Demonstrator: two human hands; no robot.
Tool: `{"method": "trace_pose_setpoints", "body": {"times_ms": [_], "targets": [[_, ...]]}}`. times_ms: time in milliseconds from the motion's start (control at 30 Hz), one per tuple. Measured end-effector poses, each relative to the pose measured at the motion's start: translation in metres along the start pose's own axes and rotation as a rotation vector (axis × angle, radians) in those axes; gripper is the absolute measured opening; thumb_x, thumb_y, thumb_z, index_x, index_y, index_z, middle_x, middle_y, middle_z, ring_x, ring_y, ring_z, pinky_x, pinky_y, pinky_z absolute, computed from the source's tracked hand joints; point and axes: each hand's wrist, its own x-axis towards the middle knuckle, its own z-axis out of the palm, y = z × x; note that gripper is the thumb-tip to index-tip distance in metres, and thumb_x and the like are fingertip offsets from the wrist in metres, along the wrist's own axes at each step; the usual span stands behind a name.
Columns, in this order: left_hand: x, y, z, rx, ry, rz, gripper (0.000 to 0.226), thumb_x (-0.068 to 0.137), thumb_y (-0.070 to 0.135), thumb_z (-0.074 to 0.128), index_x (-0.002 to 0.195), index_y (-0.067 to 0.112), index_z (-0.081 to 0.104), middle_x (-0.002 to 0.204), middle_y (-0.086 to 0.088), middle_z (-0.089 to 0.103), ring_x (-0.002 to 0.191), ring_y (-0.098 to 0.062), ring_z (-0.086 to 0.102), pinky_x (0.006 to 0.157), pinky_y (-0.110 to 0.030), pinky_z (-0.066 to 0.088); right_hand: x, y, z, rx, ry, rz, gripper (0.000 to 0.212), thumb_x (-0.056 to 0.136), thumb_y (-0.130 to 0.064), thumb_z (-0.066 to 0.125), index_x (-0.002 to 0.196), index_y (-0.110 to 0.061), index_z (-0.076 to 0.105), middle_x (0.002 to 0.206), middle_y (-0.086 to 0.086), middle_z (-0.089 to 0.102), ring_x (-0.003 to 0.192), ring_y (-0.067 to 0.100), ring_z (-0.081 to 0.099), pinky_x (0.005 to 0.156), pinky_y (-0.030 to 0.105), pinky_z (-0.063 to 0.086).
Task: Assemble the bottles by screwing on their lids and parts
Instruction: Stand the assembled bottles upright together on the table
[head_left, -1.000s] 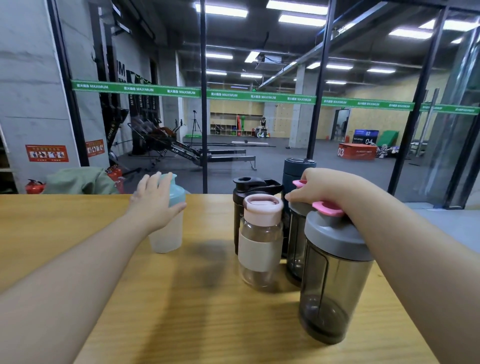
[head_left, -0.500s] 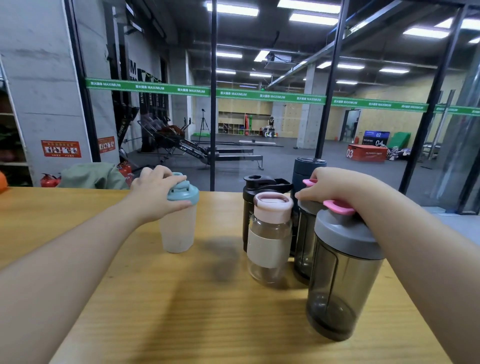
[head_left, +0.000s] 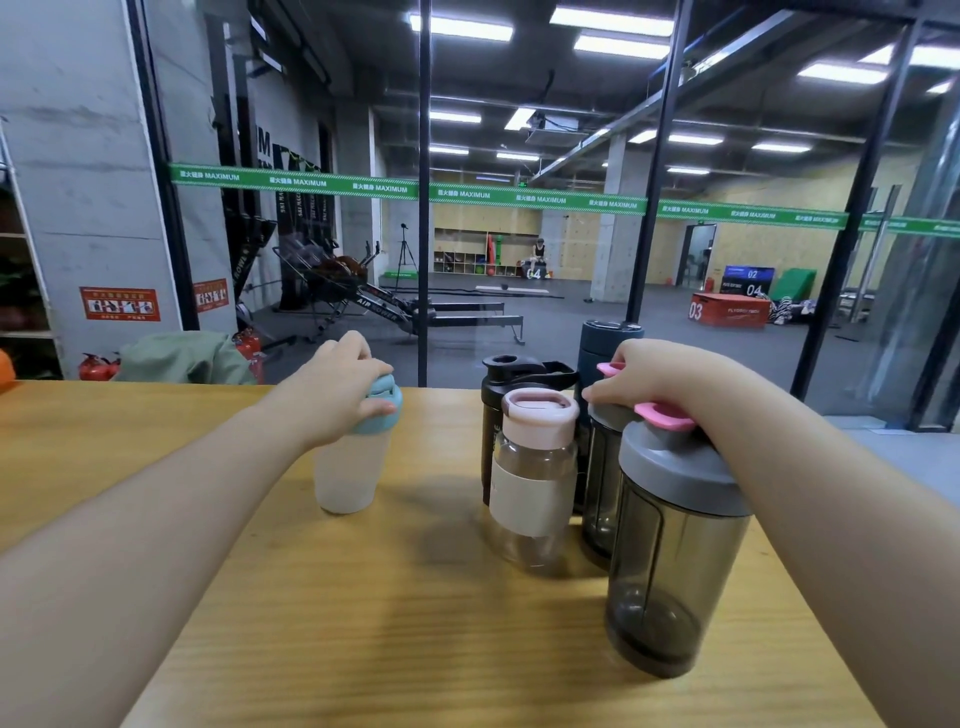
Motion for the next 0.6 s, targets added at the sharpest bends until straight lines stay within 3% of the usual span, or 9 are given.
{"method": "trace_pose_setpoints", "body": {"times_ms": [100,167,300,400,467,600], "targets": [[0.002,0.003,-0.005,0.074,-0.076,-0.025,0.055,0.092,0.048,0.050,0.141,0.025,0.044,0.142,-0.006,0.034,0.122,-0.026,0.032,0.103,-0.043,0.036,0.000,0.000,0.000,0.000,-0.001,0.003,0.032,0.087,-0.039,0.059,0.090,-0.007,0.058,0.069,0.003,0.053,0.064,0.015,0.049,0.052,0.025,0.032],[0.003,0.006,-0.007,0.178,-0.115,-0.008,0.059,0.092,0.054,0.046,0.143,0.028,0.039,0.149,-0.003,0.033,0.120,-0.028,0.031,0.102,-0.041,0.036,-0.001,0.000,0.000,-0.002,-0.002,0.009,0.032,0.087,-0.039,0.059,0.092,-0.008,0.058,0.071,0.003,0.053,0.066,0.016,0.050,0.052,0.025,0.033],[0.001,0.009,-0.011,0.210,-0.066,0.017,0.061,0.086,0.064,0.048,0.141,0.037,0.041,0.139,0.015,0.045,0.114,-0.019,0.029,0.090,-0.033,0.027,0.000,0.000,0.000,-0.002,-0.002,0.016,0.030,0.086,-0.038,0.059,0.088,-0.007,0.058,0.073,0.005,0.055,0.063,0.016,0.048,0.051,0.025,0.032],[-0.003,0.011,-0.011,0.198,-0.026,0.023,0.061,0.079,0.071,0.051,0.135,0.047,0.046,0.132,0.019,0.048,0.125,-0.019,0.025,0.097,-0.038,0.022,0.000,0.001,0.000,0.006,-0.007,0.016,0.028,0.086,-0.036,0.059,0.089,-0.008,0.058,0.074,0.004,0.054,0.065,0.017,0.049,0.051,0.024,0.032],[-0.003,0.012,-0.009,0.104,-0.085,0.016,0.066,0.075,0.070,0.056,0.136,0.047,0.044,0.126,0.015,0.046,0.125,-0.021,0.028,0.102,-0.040,0.030,-0.001,0.000,-0.001,0.006,-0.021,0.016,0.024,0.087,-0.035,0.058,0.083,-0.011,0.056,0.072,0.003,0.054,0.065,0.017,0.049,0.051,0.024,0.032],[-0.008,0.015,-0.010,0.058,-0.184,0.048,0.088,0.062,0.066,0.072,0.139,0.044,0.036,0.124,0.012,0.039,0.110,-0.019,0.032,0.093,-0.042,0.045,-0.002,-0.001,-0.001,0.010,-0.019,0.013,0.026,0.087,-0.035,0.059,0.083,-0.010,0.055,0.069,0.003,0.052,0.060,0.015,0.046,0.050,0.025,0.031]]}}
